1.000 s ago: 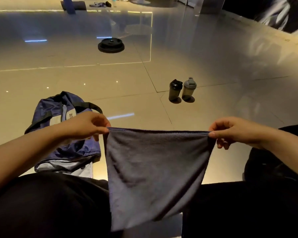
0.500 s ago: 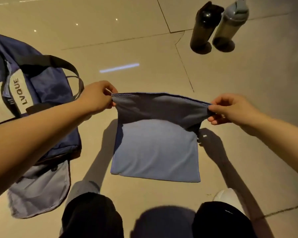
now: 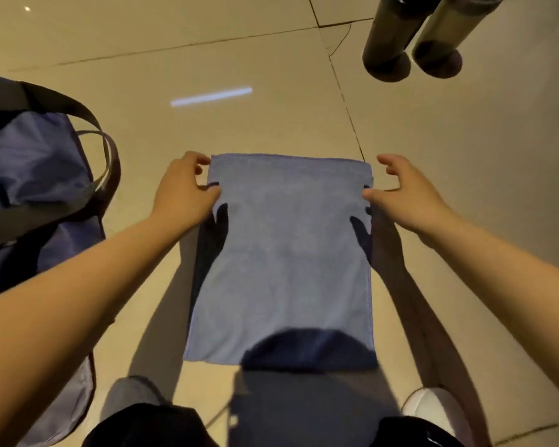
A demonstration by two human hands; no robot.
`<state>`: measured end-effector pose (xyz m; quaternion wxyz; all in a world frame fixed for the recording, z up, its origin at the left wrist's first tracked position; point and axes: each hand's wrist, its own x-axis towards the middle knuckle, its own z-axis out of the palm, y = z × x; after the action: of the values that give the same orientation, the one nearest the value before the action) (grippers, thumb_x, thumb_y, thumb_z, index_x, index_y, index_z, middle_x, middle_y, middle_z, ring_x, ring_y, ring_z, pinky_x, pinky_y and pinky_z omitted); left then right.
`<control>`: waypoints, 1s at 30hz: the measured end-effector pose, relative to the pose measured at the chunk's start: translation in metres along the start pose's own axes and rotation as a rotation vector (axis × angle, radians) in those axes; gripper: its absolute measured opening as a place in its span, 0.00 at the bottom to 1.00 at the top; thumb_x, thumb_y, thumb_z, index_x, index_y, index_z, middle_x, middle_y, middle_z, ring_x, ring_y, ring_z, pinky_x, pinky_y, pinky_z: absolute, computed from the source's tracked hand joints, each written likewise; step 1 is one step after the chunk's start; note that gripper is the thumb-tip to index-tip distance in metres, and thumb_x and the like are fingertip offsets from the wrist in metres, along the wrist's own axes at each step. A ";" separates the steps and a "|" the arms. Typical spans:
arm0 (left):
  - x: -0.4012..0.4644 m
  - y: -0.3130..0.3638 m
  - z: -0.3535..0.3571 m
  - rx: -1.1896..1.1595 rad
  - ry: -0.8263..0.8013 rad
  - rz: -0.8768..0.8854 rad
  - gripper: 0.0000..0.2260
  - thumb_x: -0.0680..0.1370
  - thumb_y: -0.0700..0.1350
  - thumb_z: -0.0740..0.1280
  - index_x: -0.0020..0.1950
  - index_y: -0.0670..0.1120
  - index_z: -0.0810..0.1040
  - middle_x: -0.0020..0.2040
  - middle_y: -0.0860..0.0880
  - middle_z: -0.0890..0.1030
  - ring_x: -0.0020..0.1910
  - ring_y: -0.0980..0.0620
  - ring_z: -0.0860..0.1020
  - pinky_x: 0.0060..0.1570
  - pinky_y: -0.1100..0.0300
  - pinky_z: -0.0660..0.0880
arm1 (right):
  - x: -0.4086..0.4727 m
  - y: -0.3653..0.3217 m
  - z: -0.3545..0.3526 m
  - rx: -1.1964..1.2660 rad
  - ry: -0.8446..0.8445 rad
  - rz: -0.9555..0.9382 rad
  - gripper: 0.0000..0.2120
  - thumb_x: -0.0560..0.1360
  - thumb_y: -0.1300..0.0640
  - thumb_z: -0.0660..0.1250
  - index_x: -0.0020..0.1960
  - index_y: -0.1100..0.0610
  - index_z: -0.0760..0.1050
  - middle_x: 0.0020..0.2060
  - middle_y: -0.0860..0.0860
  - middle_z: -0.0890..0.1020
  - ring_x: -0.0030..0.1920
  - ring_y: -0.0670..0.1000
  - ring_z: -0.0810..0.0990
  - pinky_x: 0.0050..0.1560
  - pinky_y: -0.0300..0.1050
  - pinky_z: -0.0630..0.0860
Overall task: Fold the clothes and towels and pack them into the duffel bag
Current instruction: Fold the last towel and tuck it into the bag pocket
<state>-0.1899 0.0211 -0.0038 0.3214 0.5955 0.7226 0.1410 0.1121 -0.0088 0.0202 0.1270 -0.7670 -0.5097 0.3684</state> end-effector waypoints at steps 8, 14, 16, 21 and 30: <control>-0.083 -0.069 0.034 -0.036 -0.035 -0.158 0.17 0.74 0.42 0.73 0.60 0.44 0.72 0.39 0.50 0.77 0.40 0.48 0.75 0.38 0.57 0.66 | -0.106 0.089 0.072 0.151 -0.104 0.140 0.15 0.75 0.60 0.66 0.52 0.41 0.69 0.37 0.51 0.80 0.39 0.55 0.81 0.46 0.60 0.79; -0.075 -0.064 0.038 -0.080 -0.022 -0.221 0.13 0.76 0.40 0.70 0.58 0.46 0.72 0.43 0.49 0.77 0.43 0.47 0.76 0.42 0.55 0.69 | -0.106 0.084 0.084 0.010 -0.124 0.084 0.27 0.72 0.62 0.69 0.68 0.53 0.65 0.42 0.51 0.75 0.42 0.53 0.76 0.43 0.49 0.74; -0.072 -0.066 0.037 -0.131 0.016 -0.279 0.12 0.75 0.39 0.70 0.56 0.47 0.72 0.40 0.50 0.77 0.42 0.47 0.75 0.42 0.55 0.70 | -0.105 0.083 0.086 -0.022 -0.116 0.078 0.29 0.71 0.61 0.70 0.69 0.53 0.64 0.46 0.50 0.74 0.42 0.51 0.75 0.42 0.45 0.70; -0.070 -0.075 0.034 -0.217 0.061 -0.339 0.12 0.75 0.37 0.69 0.57 0.46 0.74 0.39 0.51 0.76 0.37 0.53 0.74 0.40 0.57 0.69 | -0.106 0.084 0.088 -0.048 -0.106 0.073 0.30 0.72 0.59 0.70 0.71 0.52 0.63 0.53 0.52 0.74 0.47 0.49 0.73 0.46 0.42 0.68; -0.052 -0.062 0.021 0.214 0.023 0.238 0.19 0.77 0.42 0.68 0.68 0.43 0.72 0.62 0.39 0.73 0.59 0.40 0.72 0.52 0.54 0.68 | -0.049 0.059 0.058 -0.148 0.075 -0.013 0.15 0.74 0.57 0.69 0.60 0.56 0.75 0.50 0.55 0.77 0.50 0.56 0.76 0.46 0.41 0.65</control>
<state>-0.2202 -0.0475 -0.0407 0.2285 0.7063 0.6614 0.1071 0.1027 -0.0882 -0.0324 0.0912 -0.7842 -0.5356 0.2999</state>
